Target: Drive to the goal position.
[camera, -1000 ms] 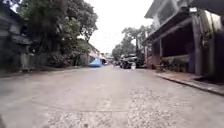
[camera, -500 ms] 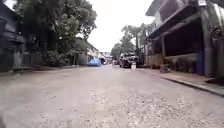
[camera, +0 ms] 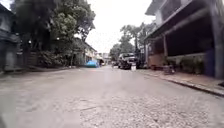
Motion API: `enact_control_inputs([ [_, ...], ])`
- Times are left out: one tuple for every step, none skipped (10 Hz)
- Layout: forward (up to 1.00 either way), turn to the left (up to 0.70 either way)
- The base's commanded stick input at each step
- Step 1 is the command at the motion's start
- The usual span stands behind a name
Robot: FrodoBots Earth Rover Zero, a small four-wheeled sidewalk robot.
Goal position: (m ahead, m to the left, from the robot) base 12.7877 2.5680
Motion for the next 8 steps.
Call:
enact_control_inputs([
  [1.00,0.00],
  [1.00,0.00],
  [1.00,0.00],
  [1.00,0.00],
  [1.00,0.00],
  [1.00,0.00],
  [1.00,0.00],
  [1.00,0.00],
])
